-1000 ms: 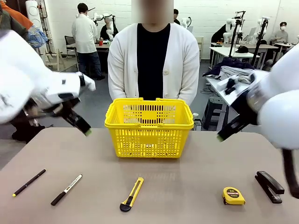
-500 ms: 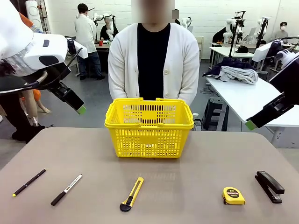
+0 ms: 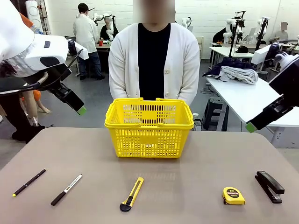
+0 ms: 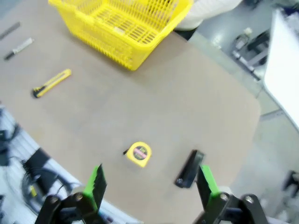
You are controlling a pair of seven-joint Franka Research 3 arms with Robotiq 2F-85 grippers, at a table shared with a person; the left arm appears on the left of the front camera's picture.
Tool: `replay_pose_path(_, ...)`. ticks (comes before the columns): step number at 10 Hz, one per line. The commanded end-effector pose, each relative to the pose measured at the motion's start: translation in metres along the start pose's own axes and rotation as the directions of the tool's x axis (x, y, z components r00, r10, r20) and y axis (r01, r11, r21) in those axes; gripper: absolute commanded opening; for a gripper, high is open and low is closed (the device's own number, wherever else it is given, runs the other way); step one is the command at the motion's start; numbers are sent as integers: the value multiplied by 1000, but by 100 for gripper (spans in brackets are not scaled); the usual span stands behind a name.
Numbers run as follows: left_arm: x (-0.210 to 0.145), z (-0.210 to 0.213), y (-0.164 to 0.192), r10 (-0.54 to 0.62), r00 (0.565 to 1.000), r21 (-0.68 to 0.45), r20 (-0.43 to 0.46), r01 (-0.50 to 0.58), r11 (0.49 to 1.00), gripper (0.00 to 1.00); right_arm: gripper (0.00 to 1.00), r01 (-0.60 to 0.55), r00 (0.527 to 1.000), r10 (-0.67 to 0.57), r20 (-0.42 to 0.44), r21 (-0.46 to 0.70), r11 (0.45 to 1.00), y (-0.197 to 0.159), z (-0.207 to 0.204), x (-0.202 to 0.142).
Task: Place the items the person wants into the basket.
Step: Pick up the item the person points to and place it in the Market Basket.
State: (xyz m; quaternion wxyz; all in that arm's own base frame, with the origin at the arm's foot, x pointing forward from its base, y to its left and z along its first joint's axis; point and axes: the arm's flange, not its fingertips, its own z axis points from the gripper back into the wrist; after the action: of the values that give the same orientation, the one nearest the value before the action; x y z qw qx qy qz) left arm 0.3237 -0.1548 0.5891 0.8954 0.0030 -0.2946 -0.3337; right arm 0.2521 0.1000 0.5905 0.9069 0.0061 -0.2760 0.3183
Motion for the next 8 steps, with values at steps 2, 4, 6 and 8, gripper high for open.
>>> replay_pose_path(2, -34, 8, 74, 163, 984, -346, 77, -127, 930, 100, 100, 96, 995, -102, -11, 468, 879, -105, -19, -14)
replay_pose_path(4, -64, 23, 125, 259, 946, -500, 195, -132, 856, 100, 100, 95, 987, -158, 33, 675, 732, -153, -38, -38)
replay_pose_path(6, -106, 39, 165, 300, 928, -530, 223, -143, 836, 100, 100, 18, 973, -181, 142, 738, 675, -190, -42, -73)
replay_pose_path(8, -150, 59, 186, 314, 913, -516, 260, -144, 845, 100, 100, -23, 941, -228, 251, 719, 695, -212, -28, -114)
